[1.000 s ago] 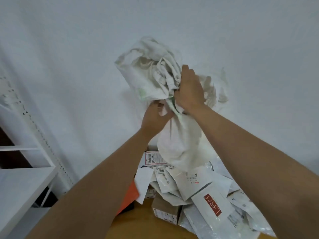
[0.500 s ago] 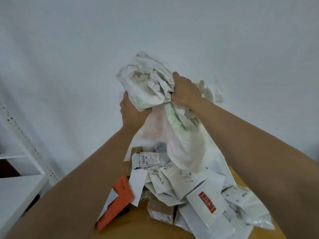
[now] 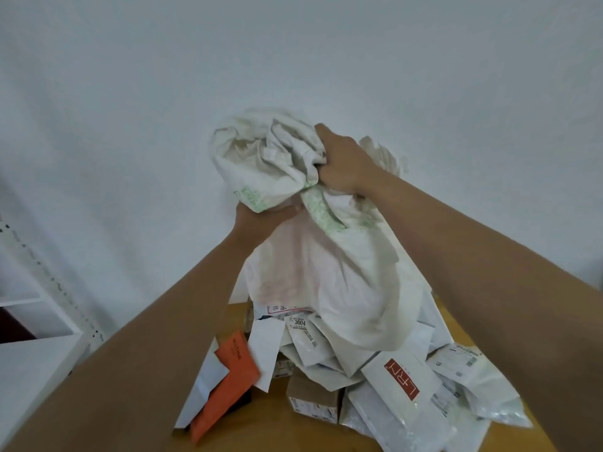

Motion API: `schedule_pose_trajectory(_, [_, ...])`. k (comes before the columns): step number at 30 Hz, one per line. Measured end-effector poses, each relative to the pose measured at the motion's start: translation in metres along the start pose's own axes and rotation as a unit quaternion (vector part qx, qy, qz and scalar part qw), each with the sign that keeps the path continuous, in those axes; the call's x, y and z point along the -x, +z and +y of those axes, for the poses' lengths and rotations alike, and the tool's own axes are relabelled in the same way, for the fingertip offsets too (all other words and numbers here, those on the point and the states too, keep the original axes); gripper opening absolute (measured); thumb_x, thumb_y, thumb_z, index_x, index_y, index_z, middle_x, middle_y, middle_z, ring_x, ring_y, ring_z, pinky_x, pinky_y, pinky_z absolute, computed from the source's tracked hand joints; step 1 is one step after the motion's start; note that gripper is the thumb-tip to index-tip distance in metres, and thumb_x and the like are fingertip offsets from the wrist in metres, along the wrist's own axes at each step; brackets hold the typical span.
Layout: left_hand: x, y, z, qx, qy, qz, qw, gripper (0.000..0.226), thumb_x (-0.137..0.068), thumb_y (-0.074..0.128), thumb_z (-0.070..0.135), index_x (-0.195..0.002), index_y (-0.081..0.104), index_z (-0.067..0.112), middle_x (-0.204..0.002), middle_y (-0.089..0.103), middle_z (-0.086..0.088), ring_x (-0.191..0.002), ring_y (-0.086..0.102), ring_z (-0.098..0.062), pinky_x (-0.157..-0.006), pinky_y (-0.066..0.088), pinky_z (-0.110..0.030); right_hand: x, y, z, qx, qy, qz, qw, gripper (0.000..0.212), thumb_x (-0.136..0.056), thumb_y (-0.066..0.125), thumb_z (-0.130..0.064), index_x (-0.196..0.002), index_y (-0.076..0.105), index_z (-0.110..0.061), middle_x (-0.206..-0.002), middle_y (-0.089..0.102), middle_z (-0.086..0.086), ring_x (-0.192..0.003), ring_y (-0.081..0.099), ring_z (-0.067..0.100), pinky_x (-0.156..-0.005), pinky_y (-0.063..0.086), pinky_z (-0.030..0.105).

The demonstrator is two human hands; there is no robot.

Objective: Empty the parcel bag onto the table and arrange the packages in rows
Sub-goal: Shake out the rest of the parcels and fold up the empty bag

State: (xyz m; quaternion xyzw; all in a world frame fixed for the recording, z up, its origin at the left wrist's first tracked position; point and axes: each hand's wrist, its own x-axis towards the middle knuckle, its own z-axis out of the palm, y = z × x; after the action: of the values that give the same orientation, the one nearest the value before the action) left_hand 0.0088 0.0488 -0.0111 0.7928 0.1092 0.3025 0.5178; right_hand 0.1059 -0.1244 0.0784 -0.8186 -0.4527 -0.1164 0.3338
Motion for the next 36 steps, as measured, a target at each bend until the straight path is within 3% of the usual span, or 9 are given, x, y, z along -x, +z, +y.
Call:
schedule_pose_trajectory(4, [0.002,0.006,0.009,-0.025,0.047,-0.083,0.995,0.057,-0.075,0.083,0.015,-0.109,0.048,0.044,-0.114,0.055,0.025,-0.099,0.051,0.023,-0.09,0.047,-0.01,-0.013,0.006,-0.009,-0.097,0.02,-0.039,0.994,0.024,-0.075,0.062,-0.028,-0.093,0.047,-0.026,-0.084,0.058,-0.005,-0.077,0.055,0.016,-0.069,0.045,0.036])
schedule_pose_trajectory(9, [-0.005,0.012,0.004,-0.02,0.07,-0.137,0.988,0.035,-0.082,0.072,0.017,-0.111,0.053,0.022,-0.108,0.057,0.01,-0.095,0.054,0.017,-0.084,0.043,-0.006,-0.021,0.015,-0.025,-0.14,0.026,-0.093,0.985,0.035,-0.077,0.066,-0.014,-0.092,0.04,-0.032,-0.09,0.05,-0.007,-0.077,0.049,0.007,-0.066,0.043,0.024])
schedule_pose_trajectory(12, [-0.008,0.013,0.0,-0.015,0.045,-0.097,0.994,0.036,-0.081,0.065,0.037,-0.113,0.052,0.026,-0.106,0.056,0.015,-0.097,0.054,0.012,-0.084,0.041,-0.005,-0.022,0.019,-0.027,-0.108,0.025,-0.087,0.99,0.036,-0.078,0.068,-0.023,-0.1,0.039,-0.022,-0.088,0.048,-0.004,-0.075,0.048,0.01,-0.064,0.041,0.024])
schedule_pose_trajectory(14, [-0.013,0.01,-0.009,-0.018,0.034,-0.045,0.998,0.051,-0.073,0.062,0.046,-0.116,0.06,0.019,-0.108,0.065,0.006,-0.102,0.06,-0.006,-0.088,0.048,-0.02,-0.022,0.022,-0.026,-0.027,0.01,-0.062,0.998,0.046,-0.078,0.069,-0.037,-0.108,0.041,-0.018,-0.093,0.051,0.0,-0.081,0.05,0.016,-0.068,0.04,0.025])
schedule_pose_trajectory(18, [-0.021,0.002,-0.015,0.0,-0.01,0.056,0.998,0.023,-0.087,0.061,0.019,-0.109,0.06,0.015,-0.097,0.064,0.008,-0.091,0.06,-0.009,-0.076,0.047,-0.021,-0.016,0.023,-0.003,0.154,0.019,0.066,0.986,0.105,-0.067,0.044,-0.087,-0.148,0.03,-0.021,-0.15,0.035,0.009,-0.142,0.027,0.031,-0.114,0.023,0.051])
schedule_pose_trajectory(21, [-0.032,-0.008,-0.019,0.009,-0.065,0.153,0.986,0.026,-0.093,0.054,0.012,-0.118,0.058,0.008,-0.108,0.063,-0.003,-0.105,0.061,-0.023,-0.075,0.043,-0.019,0.004,0.026,0.018,0.101,0.097,0.126,0.982,0.113,-0.07,0.05,-0.086,-0.154,0.014,-0.021,-0.161,0.015,0.007,-0.15,0.007,0.027,-0.119,0.011,0.054])
schedule_pose_trajectory(25, [-0.044,-0.02,-0.025,0.099,-0.064,0.189,0.975,0.036,-0.092,0.06,0.02,-0.128,0.053,0.015,-0.128,0.058,0.002,-0.116,0.055,-0.018,-0.1,0.043,-0.027,0.019,0.043,0.046,-0.037,0.214,-0.022,0.976,0.139,-0.051,0.056,-0.092,-0.156,-0.006,-0.025,-0.164,0.01,0.003,-0.15,0.014,0.025,-0.118,0.018,0.053])
schedule_pose_trajectory(30, [-0.049,-0.013,-0.036,0.209,-0.114,0.107,0.965,0.059,-0.082,0.069,0.036,-0.137,0.048,0.027,-0.131,0.058,0.004,-0.109,0.058,-0.012,-0.092,0.049,-0.031,0.022,0.053,0.05,-0.182,0.196,-0.14,0.954,0.13,-0.067,0.077,-0.064,-0.154,-0.014,-0.03,-0.161,0.015,-0.007,-0.146,0.025,0.014,-0.112,0.025,0.028])
schedule_pose_trajectory(36, [-0.045,0.013,-0.021,0.319,-0.124,-0.179,0.922,0.07,-0.085,0.057,0.061,-0.139,0.05,0.017,-0.137,0.057,-0.011,-0.127,0.054,-0.028,-0.104,0.045,-0.047,0.008,0.072,0.033,-0.275,0.141,-0.121,0.943,0.088,-0.065,0.089,-0.044,-0.141,0.047,-0.029,-0.131,0.059,-0.015,-0.116,0.057,0.001,-0.106,0.046,0.031])
